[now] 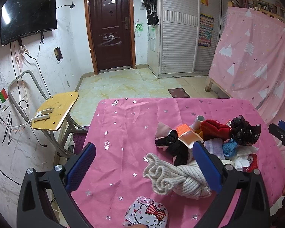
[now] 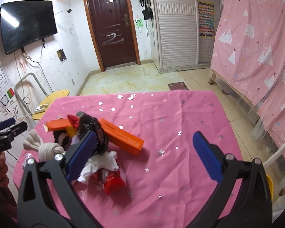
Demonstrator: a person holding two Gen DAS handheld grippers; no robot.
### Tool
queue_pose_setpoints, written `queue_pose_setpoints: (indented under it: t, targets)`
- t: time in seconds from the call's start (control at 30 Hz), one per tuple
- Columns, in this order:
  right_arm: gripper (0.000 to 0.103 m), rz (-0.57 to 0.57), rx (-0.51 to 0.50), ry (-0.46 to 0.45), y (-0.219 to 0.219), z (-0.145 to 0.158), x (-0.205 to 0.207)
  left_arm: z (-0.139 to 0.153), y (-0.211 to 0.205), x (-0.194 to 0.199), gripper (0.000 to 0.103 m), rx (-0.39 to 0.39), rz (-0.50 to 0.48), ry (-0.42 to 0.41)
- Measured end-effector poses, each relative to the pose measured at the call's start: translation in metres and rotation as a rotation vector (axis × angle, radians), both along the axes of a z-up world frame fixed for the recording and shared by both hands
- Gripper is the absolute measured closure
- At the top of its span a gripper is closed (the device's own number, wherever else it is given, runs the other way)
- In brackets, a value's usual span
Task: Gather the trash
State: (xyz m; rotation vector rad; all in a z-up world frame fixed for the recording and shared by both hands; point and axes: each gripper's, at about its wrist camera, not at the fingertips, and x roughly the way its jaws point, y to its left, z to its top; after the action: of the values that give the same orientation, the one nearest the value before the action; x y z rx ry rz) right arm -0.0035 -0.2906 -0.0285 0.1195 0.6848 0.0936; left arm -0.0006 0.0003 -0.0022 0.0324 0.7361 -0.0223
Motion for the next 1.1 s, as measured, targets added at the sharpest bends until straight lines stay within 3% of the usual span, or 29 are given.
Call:
queue_pose_setpoints:
  t: [1.1]
  targets:
    - [0.006, -0.002, -0.006, 0.009, 0.0012, -0.004, 0.0058, -0.0002, -0.0018, 0.0001, 0.009, 0.002, -0.006, 0.003]
